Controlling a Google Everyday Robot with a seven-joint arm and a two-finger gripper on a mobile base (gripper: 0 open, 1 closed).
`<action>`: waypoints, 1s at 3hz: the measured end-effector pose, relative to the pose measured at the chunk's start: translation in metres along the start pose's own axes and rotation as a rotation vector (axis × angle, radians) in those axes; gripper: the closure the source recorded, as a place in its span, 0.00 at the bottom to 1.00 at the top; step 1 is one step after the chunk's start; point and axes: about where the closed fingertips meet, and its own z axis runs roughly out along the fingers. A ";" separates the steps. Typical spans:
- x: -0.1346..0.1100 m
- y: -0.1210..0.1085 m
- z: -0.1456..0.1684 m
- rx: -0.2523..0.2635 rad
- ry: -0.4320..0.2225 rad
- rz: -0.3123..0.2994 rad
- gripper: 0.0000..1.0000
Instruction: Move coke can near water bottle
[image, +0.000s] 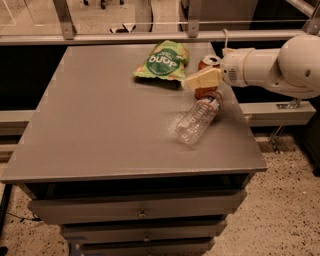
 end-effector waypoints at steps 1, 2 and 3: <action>-0.005 0.001 -0.009 -0.001 -0.004 0.003 0.00; -0.022 0.001 -0.042 -0.024 -0.060 0.004 0.00; -0.048 0.008 -0.100 -0.043 -0.136 -0.023 0.00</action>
Offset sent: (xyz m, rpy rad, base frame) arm -0.0567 -0.0559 0.0750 0.1088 -0.0813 0.0484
